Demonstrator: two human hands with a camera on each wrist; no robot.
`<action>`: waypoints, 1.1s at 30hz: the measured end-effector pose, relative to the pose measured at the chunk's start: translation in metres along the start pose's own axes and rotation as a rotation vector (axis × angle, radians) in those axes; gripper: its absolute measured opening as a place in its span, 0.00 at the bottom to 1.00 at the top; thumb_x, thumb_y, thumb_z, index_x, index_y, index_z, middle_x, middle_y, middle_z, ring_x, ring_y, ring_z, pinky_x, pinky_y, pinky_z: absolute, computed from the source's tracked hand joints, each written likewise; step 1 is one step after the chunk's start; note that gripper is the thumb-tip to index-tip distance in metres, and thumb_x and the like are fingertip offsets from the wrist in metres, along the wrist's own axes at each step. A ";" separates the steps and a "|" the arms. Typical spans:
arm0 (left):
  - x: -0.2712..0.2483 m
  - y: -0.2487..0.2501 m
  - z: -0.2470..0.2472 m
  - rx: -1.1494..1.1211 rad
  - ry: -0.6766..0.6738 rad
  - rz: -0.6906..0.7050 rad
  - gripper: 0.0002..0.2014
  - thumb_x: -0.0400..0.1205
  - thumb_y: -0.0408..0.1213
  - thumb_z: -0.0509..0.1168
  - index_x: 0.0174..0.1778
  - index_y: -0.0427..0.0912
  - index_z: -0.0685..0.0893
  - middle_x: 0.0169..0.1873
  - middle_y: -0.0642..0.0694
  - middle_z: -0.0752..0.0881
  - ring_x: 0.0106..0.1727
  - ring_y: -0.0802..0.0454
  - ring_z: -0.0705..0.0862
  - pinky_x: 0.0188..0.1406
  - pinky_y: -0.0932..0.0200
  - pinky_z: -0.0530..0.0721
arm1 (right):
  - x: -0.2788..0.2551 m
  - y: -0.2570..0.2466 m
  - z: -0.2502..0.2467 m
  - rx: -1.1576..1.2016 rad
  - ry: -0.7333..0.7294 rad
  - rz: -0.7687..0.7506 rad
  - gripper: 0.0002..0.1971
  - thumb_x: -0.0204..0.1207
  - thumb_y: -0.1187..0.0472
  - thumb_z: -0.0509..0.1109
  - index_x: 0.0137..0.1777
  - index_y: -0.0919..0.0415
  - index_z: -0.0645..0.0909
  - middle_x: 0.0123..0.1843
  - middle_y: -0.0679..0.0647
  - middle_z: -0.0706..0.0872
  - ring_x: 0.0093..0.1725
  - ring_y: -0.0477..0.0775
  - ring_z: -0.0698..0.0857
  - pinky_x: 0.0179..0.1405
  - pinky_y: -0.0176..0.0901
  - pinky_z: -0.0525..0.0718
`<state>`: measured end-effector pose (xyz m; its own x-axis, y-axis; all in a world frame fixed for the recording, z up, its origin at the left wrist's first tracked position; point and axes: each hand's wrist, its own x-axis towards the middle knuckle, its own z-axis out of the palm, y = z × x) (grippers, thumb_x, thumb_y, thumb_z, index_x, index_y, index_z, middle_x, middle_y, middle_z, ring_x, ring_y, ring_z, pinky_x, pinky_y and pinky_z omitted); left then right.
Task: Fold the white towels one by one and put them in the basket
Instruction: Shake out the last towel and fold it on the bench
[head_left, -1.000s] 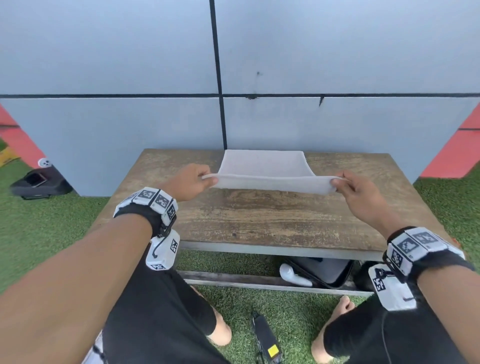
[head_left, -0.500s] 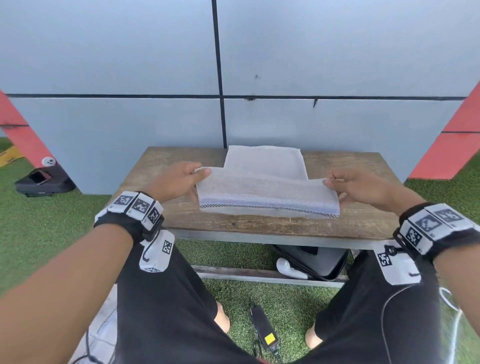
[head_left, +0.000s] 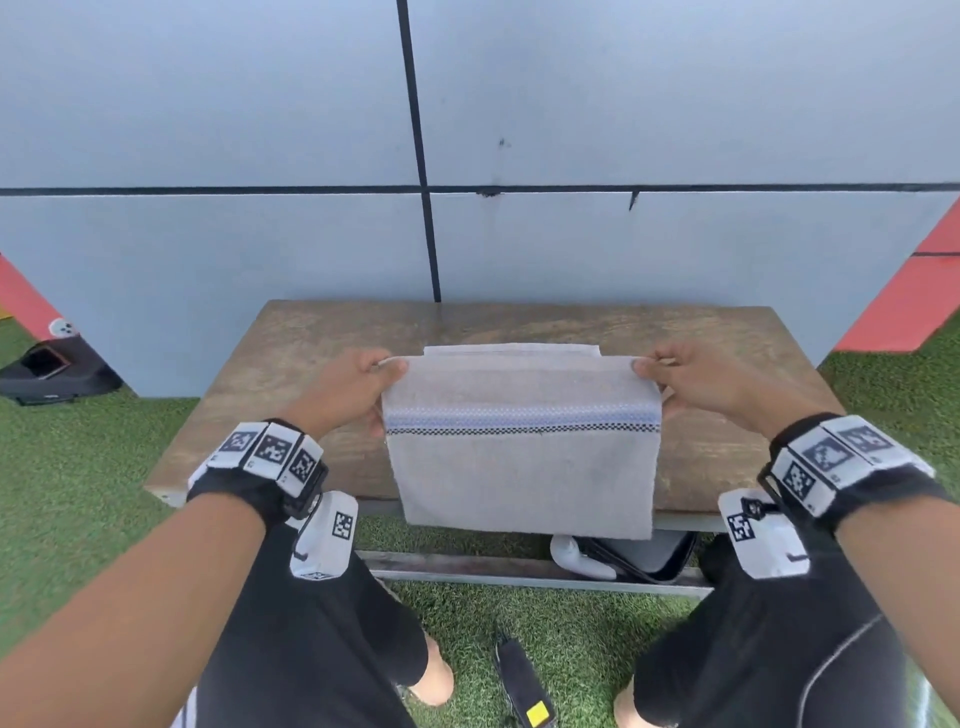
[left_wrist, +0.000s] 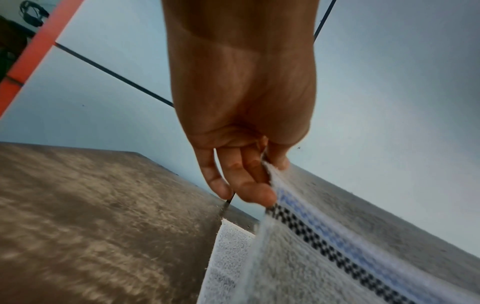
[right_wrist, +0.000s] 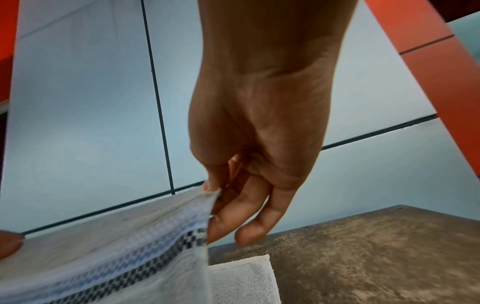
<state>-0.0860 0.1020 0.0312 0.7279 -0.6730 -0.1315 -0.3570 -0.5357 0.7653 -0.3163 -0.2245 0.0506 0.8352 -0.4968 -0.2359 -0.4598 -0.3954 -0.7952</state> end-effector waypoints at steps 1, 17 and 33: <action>0.013 -0.001 0.001 -0.007 0.037 0.001 0.13 0.90 0.45 0.60 0.53 0.42 0.87 0.36 0.40 0.93 0.27 0.42 0.89 0.30 0.56 0.85 | 0.013 -0.001 0.000 -0.021 0.033 0.006 0.13 0.86 0.57 0.66 0.50 0.68 0.85 0.47 0.61 0.92 0.39 0.54 0.92 0.39 0.41 0.88; 0.186 -0.048 0.048 0.246 0.308 -0.181 0.05 0.80 0.47 0.67 0.40 0.54 0.86 0.39 0.50 0.91 0.43 0.45 0.90 0.51 0.46 0.89 | 0.196 0.049 0.044 -0.297 0.325 0.115 0.06 0.79 0.52 0.72 0.43 0.51 0.81 0.45 0.53 0.87 0.46 0.57 0.85 0.50 0.50 0.85; 0.184 -0.062 0.041 0.064 0.250 -0.078 0.07 0.76 0.34 0.77 0.37 0.46 0.84 0.38 0.51 0.91 0.44 0.49 0.90 0.47 0.52 0.87 | 0.191 0.065 0.052 -0.166 0.403 -0.053 0.05 0.79 0.66 0.70 0.43 0.55 0.82 0.41 0.50 0.87 0.43 0.54 0.84 0.38 0.40 0.79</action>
<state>0.0459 -0.0103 -0.0663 0.8737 -0.4860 -0.0228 -0.3247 -0.6174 0.7165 -0.1710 -0.3049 -0.0752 0.6899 -0.7209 0.0657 -0.4890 -0.5310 -0.6920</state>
